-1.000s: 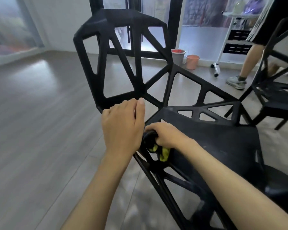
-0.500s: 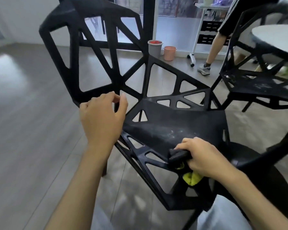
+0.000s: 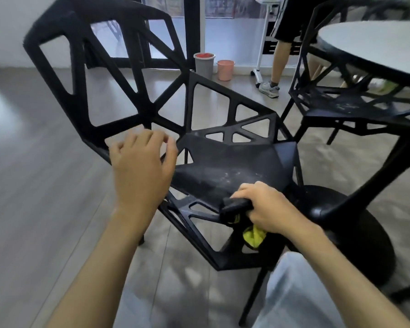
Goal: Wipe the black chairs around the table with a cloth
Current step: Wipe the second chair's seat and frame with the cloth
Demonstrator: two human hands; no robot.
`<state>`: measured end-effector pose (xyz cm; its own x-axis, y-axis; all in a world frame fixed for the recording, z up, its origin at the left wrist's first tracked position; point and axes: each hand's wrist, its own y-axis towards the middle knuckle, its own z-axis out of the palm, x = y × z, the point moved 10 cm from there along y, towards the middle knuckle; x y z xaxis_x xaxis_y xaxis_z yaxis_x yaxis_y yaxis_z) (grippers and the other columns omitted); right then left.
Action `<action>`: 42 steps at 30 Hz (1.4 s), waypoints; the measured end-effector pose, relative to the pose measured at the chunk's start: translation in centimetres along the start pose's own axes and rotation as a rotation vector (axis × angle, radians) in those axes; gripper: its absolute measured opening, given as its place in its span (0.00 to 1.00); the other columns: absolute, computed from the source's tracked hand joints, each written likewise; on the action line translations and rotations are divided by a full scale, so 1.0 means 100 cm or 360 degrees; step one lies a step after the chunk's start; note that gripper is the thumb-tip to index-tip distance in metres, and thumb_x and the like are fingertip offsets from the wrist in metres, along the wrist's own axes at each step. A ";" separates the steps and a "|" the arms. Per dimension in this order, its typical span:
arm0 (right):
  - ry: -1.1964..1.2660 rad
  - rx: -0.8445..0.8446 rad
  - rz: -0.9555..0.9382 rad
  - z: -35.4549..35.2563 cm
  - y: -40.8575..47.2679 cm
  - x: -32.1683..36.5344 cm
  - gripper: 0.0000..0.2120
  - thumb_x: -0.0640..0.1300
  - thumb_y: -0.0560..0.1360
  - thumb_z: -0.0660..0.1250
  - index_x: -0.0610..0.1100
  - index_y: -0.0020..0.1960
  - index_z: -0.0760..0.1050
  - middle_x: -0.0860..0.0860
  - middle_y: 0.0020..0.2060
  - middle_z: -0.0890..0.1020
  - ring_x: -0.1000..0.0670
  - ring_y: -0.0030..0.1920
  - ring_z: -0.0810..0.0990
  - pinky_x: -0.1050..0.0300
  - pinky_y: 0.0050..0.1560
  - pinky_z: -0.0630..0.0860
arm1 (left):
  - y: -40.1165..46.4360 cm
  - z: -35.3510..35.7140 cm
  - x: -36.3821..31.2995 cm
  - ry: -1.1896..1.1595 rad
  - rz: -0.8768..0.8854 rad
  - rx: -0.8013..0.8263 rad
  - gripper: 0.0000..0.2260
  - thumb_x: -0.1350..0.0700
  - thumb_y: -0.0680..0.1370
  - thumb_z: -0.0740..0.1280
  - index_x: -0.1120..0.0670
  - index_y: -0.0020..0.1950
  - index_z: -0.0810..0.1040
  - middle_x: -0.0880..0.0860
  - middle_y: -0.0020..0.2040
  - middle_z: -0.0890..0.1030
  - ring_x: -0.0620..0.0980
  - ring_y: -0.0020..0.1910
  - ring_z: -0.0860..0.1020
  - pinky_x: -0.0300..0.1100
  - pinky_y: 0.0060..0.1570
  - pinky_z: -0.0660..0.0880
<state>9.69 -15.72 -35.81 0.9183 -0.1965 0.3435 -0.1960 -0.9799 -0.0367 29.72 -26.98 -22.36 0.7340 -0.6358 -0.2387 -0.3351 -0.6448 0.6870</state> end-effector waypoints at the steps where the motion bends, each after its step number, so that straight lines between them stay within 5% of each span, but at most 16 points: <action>1: 0.0068 -0.0045 0.0036 -0.003 -0.024 -0.009 0.29 0.33 0.70 0.64 0.62 0.59 0.80 0.62 0.52 0.78 0.53 0.51 0.72 0.51 0.50 0.76 | -0.008 0.005 -0.009 -0.0089 0.0027 0.0042 0.14 0.47 0.85 0.58 0.52 0.52 0.80 0.49 0.49 0.82 0.52 0.50 0.77 0.51 0.57 0.65; 5: 0.0257 -0.0374 0.0150 -0.005 -0.077 -0.017 0.28 0.33 0.69 0.69 0.63 0.58 0.81 0.65 0.50 0.77 0.57 0.49 0.71 0.57 0.49 0.76 | -0.023 0.019 -0.021 -0.0174 0.0081 0.0115 0.16 0.42 0.85 0.58 0.49 0.53 0.81 0.47 0.49 0.83 0.52 0.51 0.78 0.46 0.53 0.64; 10: -0.0005 -0.0509 0.0163 -0.011 -0.042 0.015 0.25 0.39 0.71 0.68 0.62 0.62 0.80 0.61 0.49 0.76 0.52 0.50 0.71 0.57 0.48 0.75 | -0.016 0.025 -0.018 -0.0091 0.0026 0.0131 0.16 0.40 0.84 0.60 0.50 0.51 0.80 0.48 0.47 0.82 0.53 0.48 0.78 0.45 0.50 0.63; 15: 0.0153 -0.0657 0.0266 -0.001 -0.096 -0.003 0.31 0.32 0.65 0.71 0.60 0.61 0.80 0.63 0.50 0.76 0.52 0.49 0.72 0.56 0.43 0.77 | -0.022 0.022 -0.014 -0.0121 -0.0036 0.0111 0.17 0.39 0.84 0.60 0.49 0.49 0.81 0.46 0.44 0.80 0.47 0.43 0.71 0.45 0.48 0.65; 19: 0.0466 -0.0768 0.0338 0.013 -0.152 -0.012 0.30 0.28 0.66 0.72 0.58 0.58 0.81 0.64 0.49 0.77 0.54 0.50 0.74 0.60 0.48 0.74 | -0.023 0.025 -0.016 -0.0045 -0.0024 0.0160 0.17 0.38 0.82 0.61 0.49 0.49 0.82 0.47 0.44 0.80 0.52 0.44 0.76 0.47 0.48 0.67; 24: 0.0299 -0.0734 0.0377 0.002 -0.118 -0.021 0.24 0.36 0.69 0.71 0.59 0.59 0.81 0.61 0.47 0.76 0.53 0.48 0.74 0.54 0.41 0.76 | -0.026 0.027 -0.018 -0.0036 -0.0011 0.0187 0.19 0.36 0.82 0.60 0.48 0.50 0.82 0.47 0.43 0.80 0.50 0.44 0.74 0.46 0.47 0.67; 28: 0.0106 -0.0926 0.0679 -0.009 -0.111 -0.016 0.20 0.44 0.72 0.71 0.58 0.61 0.81 0.58 0.44 0.73 0.52 0.45 0.70 0.58 0.35 0.65 | -0.025 0.026 -0.017 -0.0064 -0.0043 0.0194 0.19 0.36 0.82 0.60 0.48 0.49 0.82 0.43 0.41 0.74 0.46 0.43 0.69 0.44 0.47 0.66; 32: 0.0294 -0.0838 0.0560 0.003 -0.133 0.034 0.17 0.47 0.70 0.72 0.59 0.58 0.79 0.59 0.41 0.70 0.54 0.43 0.69 0.64 0.36 0.63 | -0.025 0.026 -0.017 -0.0074 -0.0064 0.0171 0.19 0.36 0.82 0.61 0.48 0.48 0.82 0.42 0.41 0.73 0.46 0.43 0.70 0.45 0.44 0.68; 36: 0.0540 -0.0779 0.0224 0.005 -0.136 0.095 0.20 0.50 0.69 0.67 0.60 0.61 0.77 0.59 0.44 0.70 0.55 0.47 0.74 0.58 0.39 0.74 | -0.027 0.027 -0.020 -0.0035 0.0029 0.0191 0.18 0.39 0.83 0.61 0.50 0.50 0.82 0.48 0.45 0.81 0.52 0.46 0.76 0.48 0.45 0.70; 42: 0.0341 -0.0835 0.0668 0.001 -0.139 -0.006 0.16 0.44 0.72 0.73 0.59 0.56 0.78 0.57 0.42 0.71 0.54 0.41 0.74 0.62 0.34 0.66 | -0.026 0.027 -0.021 -0.0073 0.0047 0.0180 0.16 0.40 0.83 0.61 0.50 0.51 0.82 0.47 0.45 0.80 0.50 0.45 0.74 0.48 0.45 0.72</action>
<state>11.97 -1.95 -35.61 0.6513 -0.4907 0.5788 -0.7084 -0.6666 0.2321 27.45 -25.12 -25.46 0.6957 -0.6725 -0.2524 -0.4228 -0.6674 0.6130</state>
